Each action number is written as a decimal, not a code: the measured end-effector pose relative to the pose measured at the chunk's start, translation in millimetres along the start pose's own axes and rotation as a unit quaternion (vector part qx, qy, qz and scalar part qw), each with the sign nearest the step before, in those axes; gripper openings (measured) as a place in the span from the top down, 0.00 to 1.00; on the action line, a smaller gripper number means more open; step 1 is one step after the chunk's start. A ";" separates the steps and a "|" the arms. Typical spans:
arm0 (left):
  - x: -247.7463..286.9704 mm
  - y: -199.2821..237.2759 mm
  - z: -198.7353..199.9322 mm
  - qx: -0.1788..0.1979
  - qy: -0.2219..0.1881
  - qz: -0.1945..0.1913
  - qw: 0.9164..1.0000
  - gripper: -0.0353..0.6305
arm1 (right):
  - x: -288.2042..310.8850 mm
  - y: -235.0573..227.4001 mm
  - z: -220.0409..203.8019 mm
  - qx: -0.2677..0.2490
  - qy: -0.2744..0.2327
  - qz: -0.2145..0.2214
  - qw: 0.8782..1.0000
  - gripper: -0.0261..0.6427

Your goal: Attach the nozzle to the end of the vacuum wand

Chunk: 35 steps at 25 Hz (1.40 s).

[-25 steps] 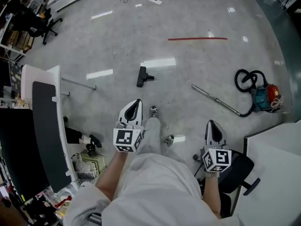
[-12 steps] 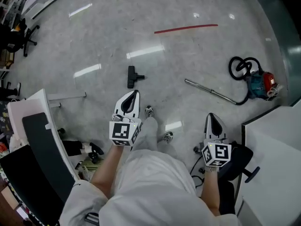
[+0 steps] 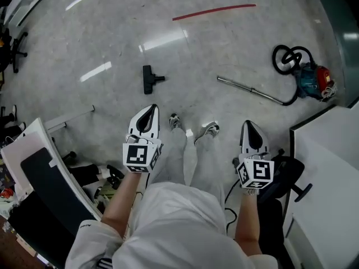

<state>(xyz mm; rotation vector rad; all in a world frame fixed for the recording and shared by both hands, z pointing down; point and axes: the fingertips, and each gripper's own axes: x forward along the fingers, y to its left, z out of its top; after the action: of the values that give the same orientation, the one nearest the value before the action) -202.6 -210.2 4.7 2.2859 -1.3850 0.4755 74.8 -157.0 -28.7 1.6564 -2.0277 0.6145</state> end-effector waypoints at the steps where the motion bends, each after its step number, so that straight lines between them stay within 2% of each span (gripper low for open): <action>1: 4.8 0.8 -7.6 0.003 0.007 0.000 1.000 0.95 | 9.1 -0.3 -6.8 -0.001 0.005 0.003 1.000 0.97; 4: 21.2 3.7 -27.3 0.000 0.021 0.013 1.000 0.95 | 38.8 -8.5 -31.7 -0.018 0.026 0.015 0.999 0.97; 9: 35.4 -4.5 -62.0 0.000 0.040 0.040 0.998 0.95 | 78.3 -34.5 -84.8 -0.082 0.077 0.040 0.993 0.97; 13: 49.0 -6.4 -90.5 -0.001 0.050 0.062 0.997 0.95 | 109.3 -57.9 -113.2 -0.106 0.094 0.062 0.988 0.97; 16: 61.7 -9.2 -112.5 0.016 0.059 0.063 0.996 0.95 | 130.0 -68.0 -132.9 -0.118 0.102 0.075 0.985 0.97; 22: 105.5 -4.7 -166.5 0.048 0.065 0.049 0.996 0.95 | 176.4 -77.2 -187.5 -0.139 0.118 0.106 0.978 0.97; 30: 184.3 28.3 -254.5 0.098 0.065 0.022 0.993 0.95 | 248.3 -100.4 -287.4 -0.158 0.131 0.084 0.975 0.97; 35: 239.7 43.6 -317.3 0.148 0.068 -0.014 0.987 0.95 | 306.2 -108.3 -356.0 -0.217 0.153 0.089 0.960 0.97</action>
<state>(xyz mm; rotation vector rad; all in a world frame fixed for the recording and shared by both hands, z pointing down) -157.5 -242.8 400.9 2.4464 -1.2839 0.8621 148.4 -203.8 445.3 1.0646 -1.9218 0.4137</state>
